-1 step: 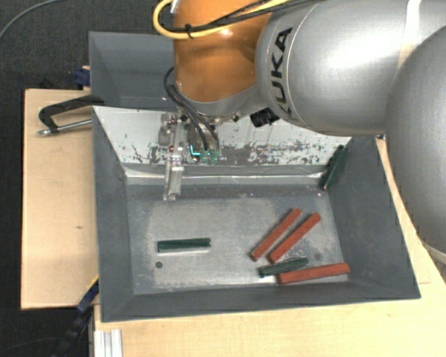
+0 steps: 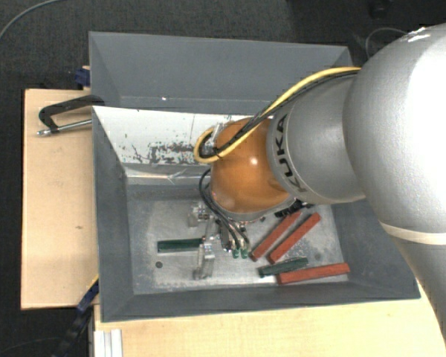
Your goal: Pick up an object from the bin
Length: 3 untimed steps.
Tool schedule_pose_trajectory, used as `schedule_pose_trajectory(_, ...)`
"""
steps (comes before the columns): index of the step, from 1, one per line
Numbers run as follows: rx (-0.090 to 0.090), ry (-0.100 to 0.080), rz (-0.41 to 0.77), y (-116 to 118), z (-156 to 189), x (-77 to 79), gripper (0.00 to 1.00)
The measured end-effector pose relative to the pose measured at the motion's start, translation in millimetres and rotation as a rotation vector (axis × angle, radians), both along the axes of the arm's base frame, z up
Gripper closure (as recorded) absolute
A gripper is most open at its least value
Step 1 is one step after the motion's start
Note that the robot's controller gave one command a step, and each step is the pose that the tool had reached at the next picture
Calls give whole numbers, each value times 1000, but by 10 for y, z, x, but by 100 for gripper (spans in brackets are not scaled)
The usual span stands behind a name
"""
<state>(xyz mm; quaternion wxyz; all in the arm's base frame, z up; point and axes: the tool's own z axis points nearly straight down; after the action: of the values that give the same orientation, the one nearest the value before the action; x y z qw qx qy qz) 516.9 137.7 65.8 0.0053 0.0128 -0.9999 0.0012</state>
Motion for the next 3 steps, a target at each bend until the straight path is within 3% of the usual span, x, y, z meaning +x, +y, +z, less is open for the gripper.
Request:
schedule_pose_trajectory(1, 5, -8, -45, 488, 48, -171, 0)
schedule_pose_trajectory(3, 3, -9, -79, 441, 47, -246, 0)
